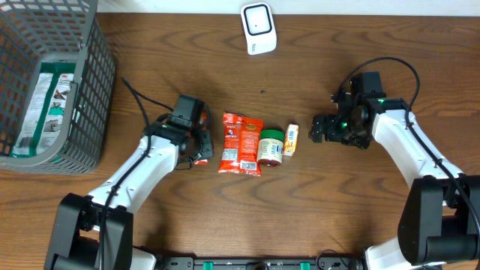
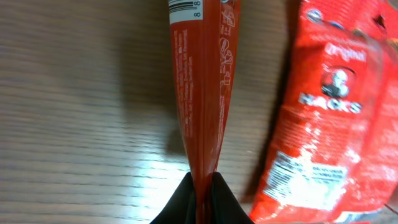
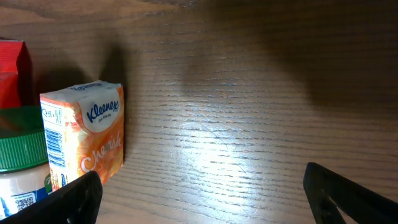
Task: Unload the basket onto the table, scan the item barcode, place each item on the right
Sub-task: 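Carry the red stick packet out and place it left of the red bag, then grasp the green-white 3M Comfort Grip gloves pack in the basket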
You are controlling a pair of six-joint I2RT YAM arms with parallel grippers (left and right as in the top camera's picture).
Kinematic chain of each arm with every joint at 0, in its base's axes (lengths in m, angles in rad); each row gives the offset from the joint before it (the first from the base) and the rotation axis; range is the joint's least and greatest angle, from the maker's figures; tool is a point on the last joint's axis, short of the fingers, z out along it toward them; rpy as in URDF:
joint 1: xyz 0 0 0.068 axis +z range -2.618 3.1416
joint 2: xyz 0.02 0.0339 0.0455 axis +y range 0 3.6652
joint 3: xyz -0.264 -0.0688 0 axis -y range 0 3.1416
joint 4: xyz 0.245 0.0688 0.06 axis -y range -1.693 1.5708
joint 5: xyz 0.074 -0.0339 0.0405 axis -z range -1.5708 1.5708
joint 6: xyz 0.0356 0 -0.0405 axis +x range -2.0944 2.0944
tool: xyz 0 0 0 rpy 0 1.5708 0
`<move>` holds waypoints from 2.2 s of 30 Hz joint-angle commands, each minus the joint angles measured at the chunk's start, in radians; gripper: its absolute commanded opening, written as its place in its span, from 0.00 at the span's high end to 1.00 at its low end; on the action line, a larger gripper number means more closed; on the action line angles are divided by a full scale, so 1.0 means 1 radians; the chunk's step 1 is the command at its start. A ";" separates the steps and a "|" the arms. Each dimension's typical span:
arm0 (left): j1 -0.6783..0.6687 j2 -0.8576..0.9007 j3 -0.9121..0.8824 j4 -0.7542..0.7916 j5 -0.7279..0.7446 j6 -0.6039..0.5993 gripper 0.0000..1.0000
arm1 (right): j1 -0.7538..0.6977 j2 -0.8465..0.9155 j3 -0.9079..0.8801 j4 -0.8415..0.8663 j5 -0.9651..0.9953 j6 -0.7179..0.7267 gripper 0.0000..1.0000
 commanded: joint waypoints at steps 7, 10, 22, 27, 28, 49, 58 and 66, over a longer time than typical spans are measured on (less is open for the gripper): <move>-0.034 0.010 -0.011 0.004 -0.053 -0.010 0.38 | -0.006 -0.008 0.012 -0.001 0.001 -0.003 0.01; -0.034 0.010 -0.005 0.003 -0.039 -0.008 0.20 | -0.006 -0.008 0.012 -0.001 0.002 -0.004 0.01; -0.033 -0.010 0.172 -0.114 -0.031 0.087 0.93 | -0.006 -0.008 0.012 -0.001 0.002 -0.003 0.01; 0.037 -0.010 0.443 -0.363 0.010 0.203 0.93 | -0.006 -0.008 0.012 -0.001 0.002 -0.003 0.01; 0.067 -0.010 0.548 -0.441 0.009 0.233 0.93 | -0.006 -0.007 0.012 -0.001 0.002 -0.004 0.01; 0.870 0.232 1.096 -0.526 -0.159 0.553 0.09 | -0.006 -0.007 0.012 -0.001 0.001 -0.004 0.01; 0.913 0.518 1.096 -0.627 -0.157 0.583 0.05 | -0.006 -0.008 0.012 -0.001 0.002 -0.004 0.01; 0.907 0.671 1.095 -0.627 -0.154 0.641 0.04 | -0.006 -0.008 0.012 -0.001 0.002 -0.004 0.01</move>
